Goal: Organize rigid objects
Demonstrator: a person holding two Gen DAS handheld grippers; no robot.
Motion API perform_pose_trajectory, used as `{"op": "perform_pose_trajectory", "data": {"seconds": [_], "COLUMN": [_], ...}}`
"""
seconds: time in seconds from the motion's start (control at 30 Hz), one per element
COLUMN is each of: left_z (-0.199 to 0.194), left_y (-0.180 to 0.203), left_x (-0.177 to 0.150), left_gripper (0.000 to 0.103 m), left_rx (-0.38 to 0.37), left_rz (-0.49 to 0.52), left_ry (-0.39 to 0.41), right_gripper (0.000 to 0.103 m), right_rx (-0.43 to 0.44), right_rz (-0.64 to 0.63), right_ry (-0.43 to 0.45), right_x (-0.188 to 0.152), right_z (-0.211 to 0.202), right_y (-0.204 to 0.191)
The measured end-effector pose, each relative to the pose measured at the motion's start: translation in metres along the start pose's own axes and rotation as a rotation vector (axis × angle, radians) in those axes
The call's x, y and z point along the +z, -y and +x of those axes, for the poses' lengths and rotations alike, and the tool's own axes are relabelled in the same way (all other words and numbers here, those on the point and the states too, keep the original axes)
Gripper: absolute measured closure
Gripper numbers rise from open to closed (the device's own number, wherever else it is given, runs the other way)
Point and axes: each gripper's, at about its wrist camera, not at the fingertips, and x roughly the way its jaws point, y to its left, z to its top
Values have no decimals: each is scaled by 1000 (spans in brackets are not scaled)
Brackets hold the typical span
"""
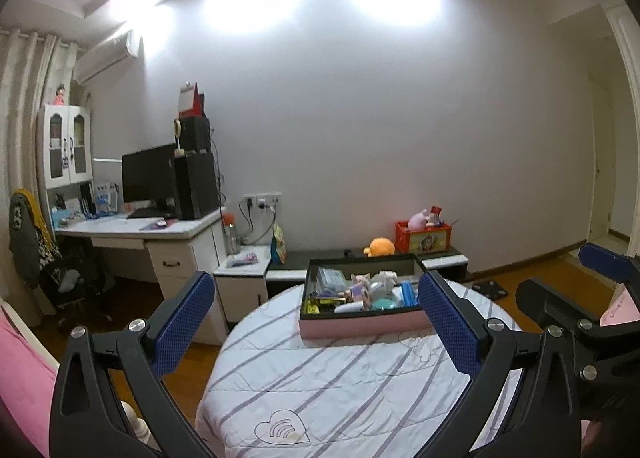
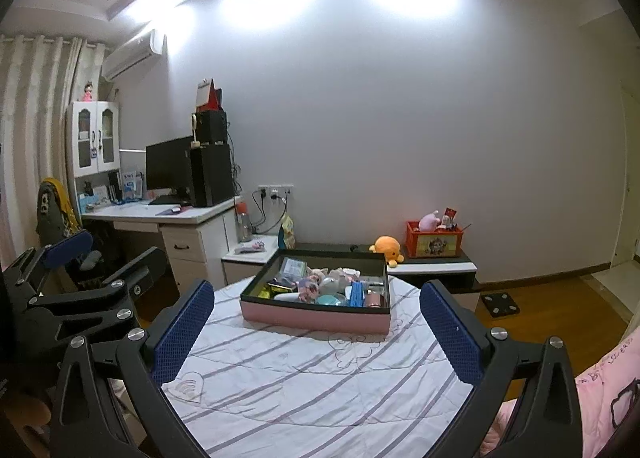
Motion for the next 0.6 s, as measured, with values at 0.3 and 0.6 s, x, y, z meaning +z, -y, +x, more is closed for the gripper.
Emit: {"op": "perform_pose_trajectory", "data": {"seconds": [0.3, 0.6], "left_z": [-58, -120], "left_y": [-4, -13], "left_x": [17, 32], "left_gripper": [0, 0], "left_rx": [0, 73], "left_rz": [-12, 7], "left_ry": [107, 228], "right_gripper": [0, 0], "right_rx": [-3, 11], "right_rz": [-15, -31], "right_ry": [89, 168], "right_x": [15, 27], "right_z": [-53, -104], "right_y": [-11, -28]}}
